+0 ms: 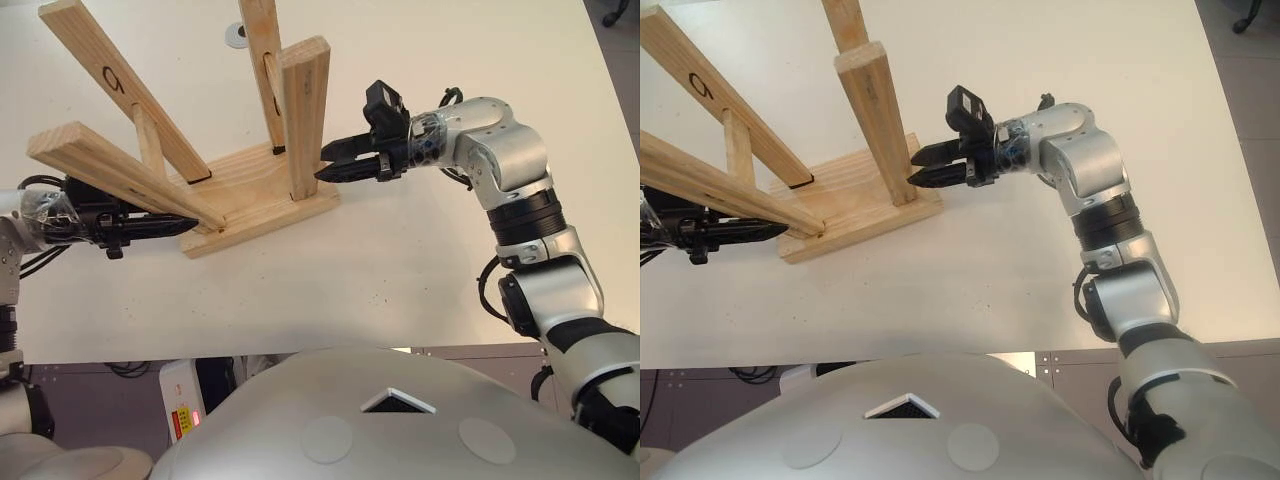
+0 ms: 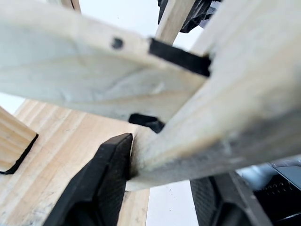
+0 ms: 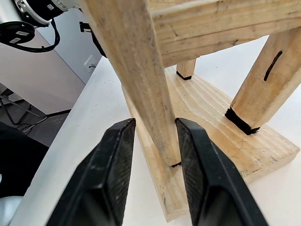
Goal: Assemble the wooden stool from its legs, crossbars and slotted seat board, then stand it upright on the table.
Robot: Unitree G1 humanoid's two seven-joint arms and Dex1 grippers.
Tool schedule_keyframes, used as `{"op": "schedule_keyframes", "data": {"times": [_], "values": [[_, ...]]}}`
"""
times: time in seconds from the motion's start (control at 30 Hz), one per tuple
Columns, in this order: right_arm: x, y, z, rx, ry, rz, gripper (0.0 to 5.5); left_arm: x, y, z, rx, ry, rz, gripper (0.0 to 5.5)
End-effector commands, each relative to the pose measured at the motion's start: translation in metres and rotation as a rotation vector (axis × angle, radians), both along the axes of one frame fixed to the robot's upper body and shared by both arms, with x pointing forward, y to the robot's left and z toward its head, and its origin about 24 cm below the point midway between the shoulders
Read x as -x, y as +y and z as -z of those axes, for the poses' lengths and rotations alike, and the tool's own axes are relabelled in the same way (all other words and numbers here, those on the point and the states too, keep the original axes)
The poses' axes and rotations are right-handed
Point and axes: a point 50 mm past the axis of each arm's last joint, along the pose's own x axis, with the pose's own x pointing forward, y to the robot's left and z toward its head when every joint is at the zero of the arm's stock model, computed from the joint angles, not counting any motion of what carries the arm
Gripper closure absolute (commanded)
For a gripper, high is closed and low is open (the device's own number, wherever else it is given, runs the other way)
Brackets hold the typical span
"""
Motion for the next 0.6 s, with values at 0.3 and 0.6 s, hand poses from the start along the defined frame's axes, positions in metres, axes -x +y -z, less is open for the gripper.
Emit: {"op": "schedule_keyframes", "data": {"times": [0.3, 0.6], "values": [[0.009, 0.013, -0.002, -0.083, 0.221, -0.038, 4.12, -0.003, -0.017, 0.006, 0.098, 0.063, 0.042, 3.84], [0.026, -0.015, -0.022, -0.140, 0.548, -0.072, 4.43, -0.022, -0.050, -0.011, 0.315, 0.206, -0.099, 4.25]]}}
